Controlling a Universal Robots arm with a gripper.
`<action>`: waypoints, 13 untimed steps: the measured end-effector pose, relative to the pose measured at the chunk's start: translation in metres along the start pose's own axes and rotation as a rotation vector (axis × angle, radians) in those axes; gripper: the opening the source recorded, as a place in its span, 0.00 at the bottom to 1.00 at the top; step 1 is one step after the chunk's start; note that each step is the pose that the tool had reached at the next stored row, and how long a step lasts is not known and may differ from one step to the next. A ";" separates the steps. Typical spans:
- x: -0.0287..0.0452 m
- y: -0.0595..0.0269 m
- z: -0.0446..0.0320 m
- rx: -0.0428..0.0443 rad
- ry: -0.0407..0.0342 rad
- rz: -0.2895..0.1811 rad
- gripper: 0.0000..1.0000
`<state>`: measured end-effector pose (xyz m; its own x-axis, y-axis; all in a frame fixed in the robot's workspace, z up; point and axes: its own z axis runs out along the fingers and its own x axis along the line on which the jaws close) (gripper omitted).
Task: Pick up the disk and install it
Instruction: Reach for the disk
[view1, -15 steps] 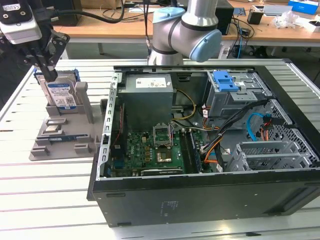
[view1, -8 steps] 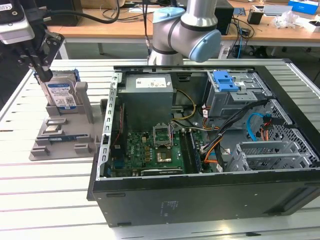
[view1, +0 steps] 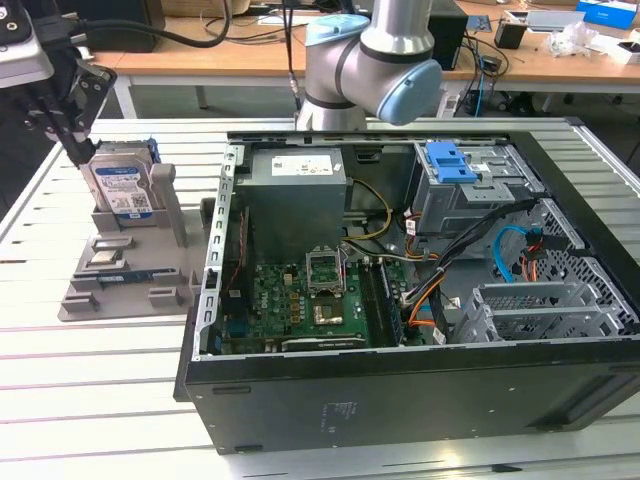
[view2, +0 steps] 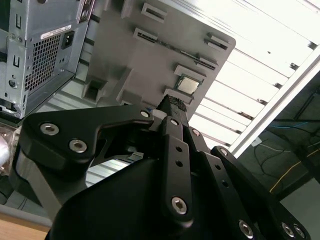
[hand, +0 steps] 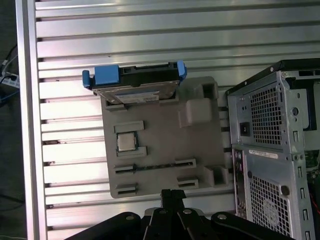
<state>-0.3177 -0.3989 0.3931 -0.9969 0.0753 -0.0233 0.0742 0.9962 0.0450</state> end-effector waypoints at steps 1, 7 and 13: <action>0.0009 -0.0001 0.0000 -0.0001 -0.0001 0.000 0.11; 0.0085 -0.0006 -0.0002 0.0000 -0.0001 0.000 0.11; 0.0179 -0.0013 -0.0004 0.0000 0.0000 0.000 0.11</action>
<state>-0.3357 -0.3989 0.3930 -0.9969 0.0752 -0.0233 0.0741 0.9962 0.0450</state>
